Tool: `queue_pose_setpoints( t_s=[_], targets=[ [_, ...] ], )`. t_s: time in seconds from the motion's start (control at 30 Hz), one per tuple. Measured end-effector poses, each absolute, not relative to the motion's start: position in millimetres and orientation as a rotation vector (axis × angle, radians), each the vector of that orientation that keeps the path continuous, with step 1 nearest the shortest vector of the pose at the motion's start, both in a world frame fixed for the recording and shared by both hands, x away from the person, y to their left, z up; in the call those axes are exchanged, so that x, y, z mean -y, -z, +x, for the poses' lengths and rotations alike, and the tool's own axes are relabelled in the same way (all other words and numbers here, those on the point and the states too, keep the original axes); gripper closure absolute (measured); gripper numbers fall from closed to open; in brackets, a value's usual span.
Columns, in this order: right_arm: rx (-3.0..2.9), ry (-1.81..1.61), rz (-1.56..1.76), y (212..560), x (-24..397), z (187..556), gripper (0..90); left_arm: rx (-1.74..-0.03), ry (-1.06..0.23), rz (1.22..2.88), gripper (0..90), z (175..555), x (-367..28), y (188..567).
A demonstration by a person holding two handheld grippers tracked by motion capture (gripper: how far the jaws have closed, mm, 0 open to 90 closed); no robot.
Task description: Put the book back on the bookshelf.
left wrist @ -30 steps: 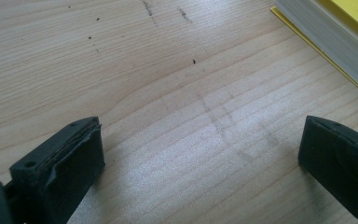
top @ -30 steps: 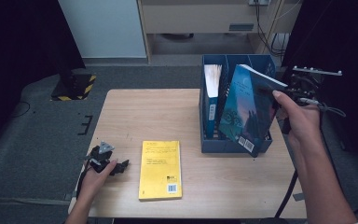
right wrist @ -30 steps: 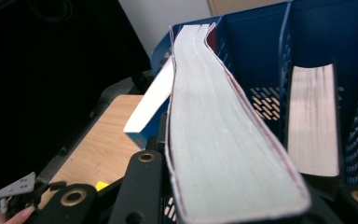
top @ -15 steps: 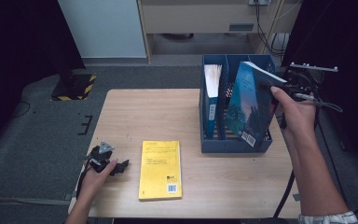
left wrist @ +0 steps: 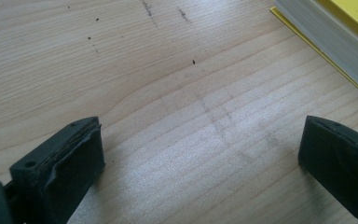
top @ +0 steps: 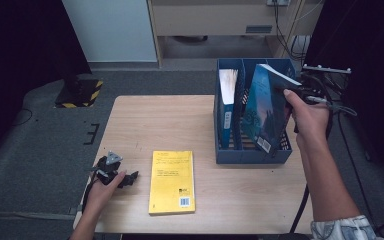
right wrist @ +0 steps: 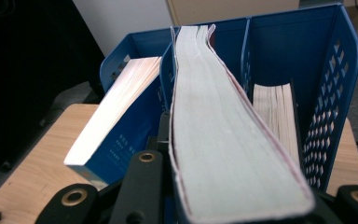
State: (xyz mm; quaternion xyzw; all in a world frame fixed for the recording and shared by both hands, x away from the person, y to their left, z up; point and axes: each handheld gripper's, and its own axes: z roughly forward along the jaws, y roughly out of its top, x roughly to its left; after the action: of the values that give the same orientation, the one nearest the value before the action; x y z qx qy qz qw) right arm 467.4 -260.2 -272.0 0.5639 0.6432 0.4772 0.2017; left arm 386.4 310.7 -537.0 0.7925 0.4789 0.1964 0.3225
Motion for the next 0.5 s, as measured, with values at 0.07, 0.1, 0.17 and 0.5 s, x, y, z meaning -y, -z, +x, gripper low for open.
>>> queue_pose_setpoints(
  t_s=[0.07,0.1,0.17,0.5],
  targets=[
    [-1.791,-1.33,1.572,272.9,258.6,469.5,73.4,-1.256,-0.516,2.081,0.0,386.5,-310.7,537.0],
    [-1.786,-1.332,1.575,273.6,257.3,470.8,73.4,-1.256,-0.516,2.081,0.0,386.5,-310.7,537.0],
    [-1.782,-1.322,1.572,274.7,254.4,473.8,73.5,-1.255,-0.515,2.082,0.0,386.5,-310.6,536.9],
    [-1.76,-1.307,1.582,281.0,244.1,486.1,73.4,-1.253,-0.514,2.084,0.0,386.7,-310.4,536.9]
  ],
)
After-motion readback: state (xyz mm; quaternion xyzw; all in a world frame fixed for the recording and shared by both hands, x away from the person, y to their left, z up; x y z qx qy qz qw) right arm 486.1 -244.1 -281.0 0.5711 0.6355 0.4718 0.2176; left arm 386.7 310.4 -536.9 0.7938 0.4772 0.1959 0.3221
